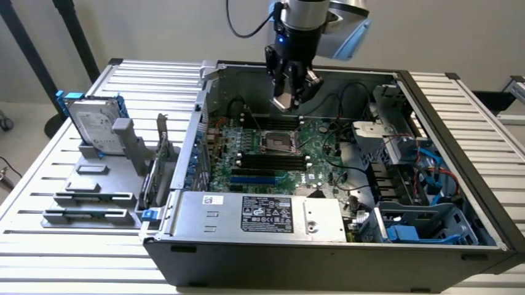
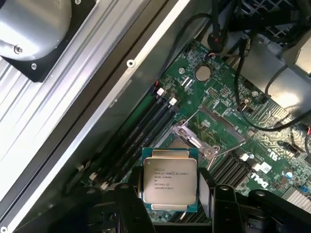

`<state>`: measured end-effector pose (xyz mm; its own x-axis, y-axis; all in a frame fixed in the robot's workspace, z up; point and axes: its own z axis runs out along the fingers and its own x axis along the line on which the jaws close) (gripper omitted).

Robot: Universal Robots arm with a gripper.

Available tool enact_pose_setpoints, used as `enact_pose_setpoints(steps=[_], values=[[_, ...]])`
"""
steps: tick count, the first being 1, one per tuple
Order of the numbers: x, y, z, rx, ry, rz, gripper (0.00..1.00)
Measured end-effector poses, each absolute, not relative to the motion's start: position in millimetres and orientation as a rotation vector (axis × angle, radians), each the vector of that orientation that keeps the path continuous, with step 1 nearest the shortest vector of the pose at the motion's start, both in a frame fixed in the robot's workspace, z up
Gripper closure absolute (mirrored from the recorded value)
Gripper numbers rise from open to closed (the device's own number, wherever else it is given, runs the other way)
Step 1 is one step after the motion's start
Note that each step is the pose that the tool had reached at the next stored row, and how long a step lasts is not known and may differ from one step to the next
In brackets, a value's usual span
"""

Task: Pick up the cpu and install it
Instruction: 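Place the cpu into insertion slot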

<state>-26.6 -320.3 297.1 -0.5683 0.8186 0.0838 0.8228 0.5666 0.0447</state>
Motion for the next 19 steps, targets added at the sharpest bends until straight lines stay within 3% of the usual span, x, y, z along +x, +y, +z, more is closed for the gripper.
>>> enact_pose_setpoints(steps=[19], values=[[-27, -320, 276, -1.89, -2.457, -0.134, 0.45]])
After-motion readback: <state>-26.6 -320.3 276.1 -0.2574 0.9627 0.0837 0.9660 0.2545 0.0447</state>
